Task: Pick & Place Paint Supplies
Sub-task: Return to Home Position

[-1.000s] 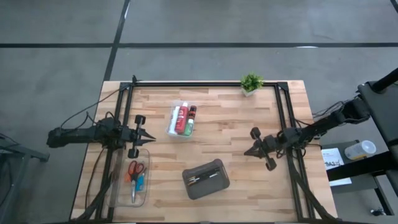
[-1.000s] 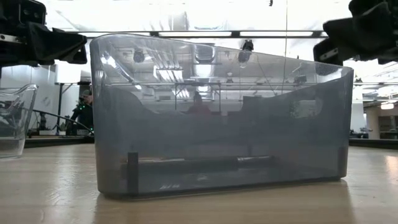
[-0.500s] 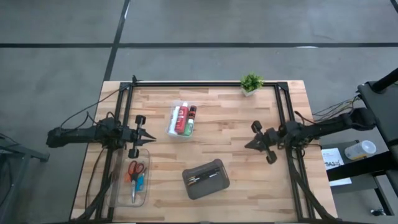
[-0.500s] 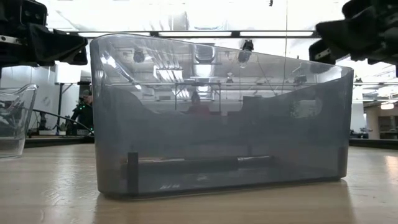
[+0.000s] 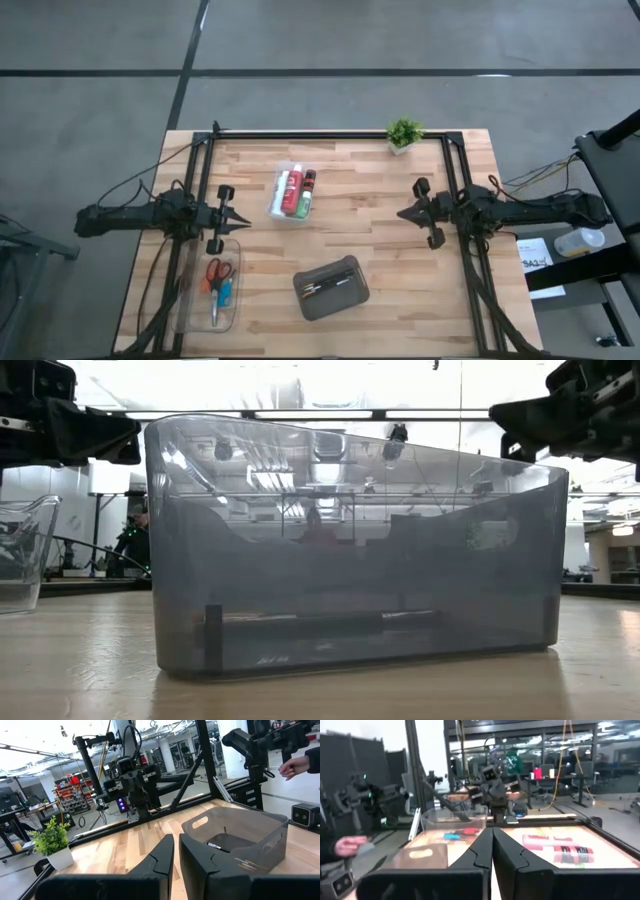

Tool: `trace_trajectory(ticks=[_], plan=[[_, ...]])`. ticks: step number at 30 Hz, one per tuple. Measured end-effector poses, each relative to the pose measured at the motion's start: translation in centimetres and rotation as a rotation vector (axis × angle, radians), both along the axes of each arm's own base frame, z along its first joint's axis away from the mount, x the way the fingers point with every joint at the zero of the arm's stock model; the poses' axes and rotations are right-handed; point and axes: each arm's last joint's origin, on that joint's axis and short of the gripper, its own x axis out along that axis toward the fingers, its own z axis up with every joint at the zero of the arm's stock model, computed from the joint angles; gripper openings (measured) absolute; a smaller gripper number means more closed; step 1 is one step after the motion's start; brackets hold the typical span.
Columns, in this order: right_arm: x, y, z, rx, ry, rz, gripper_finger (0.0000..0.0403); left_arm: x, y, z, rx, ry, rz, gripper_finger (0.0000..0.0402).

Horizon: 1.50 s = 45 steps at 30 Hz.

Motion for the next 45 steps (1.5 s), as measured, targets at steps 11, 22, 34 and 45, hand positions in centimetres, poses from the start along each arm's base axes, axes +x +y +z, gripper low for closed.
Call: trace_trajectory(ticks=[11, 22, 34, 45], plan=[[-2.0, -0.4, 1.9, -0.040, -0.198, -0.060, 0.0008, 0.0, 0.0, 0.0, 0.000, 0.000, 0.000, 0.0035], [-3.7, -0.5, 1.7, -0.002, -0.196, -0.073, 0.0008, 0.0, 0.0, 0.0, 0.000, 0.000, 0.000, 0.0035], [-3.4, -0.6, 0.8, -0.002, -0.106, -0.090, 0.0008, 0.0, 0.0, -0.1, 0.000, 0.006, 0.000, 0.0036], [-3.1, -0.6, -1.0, 0.039, 0.089, -0.086, 0.0008, 0.0, 0.0, -0.1, 0.000, 0.007, 0.000, 0.0036]])
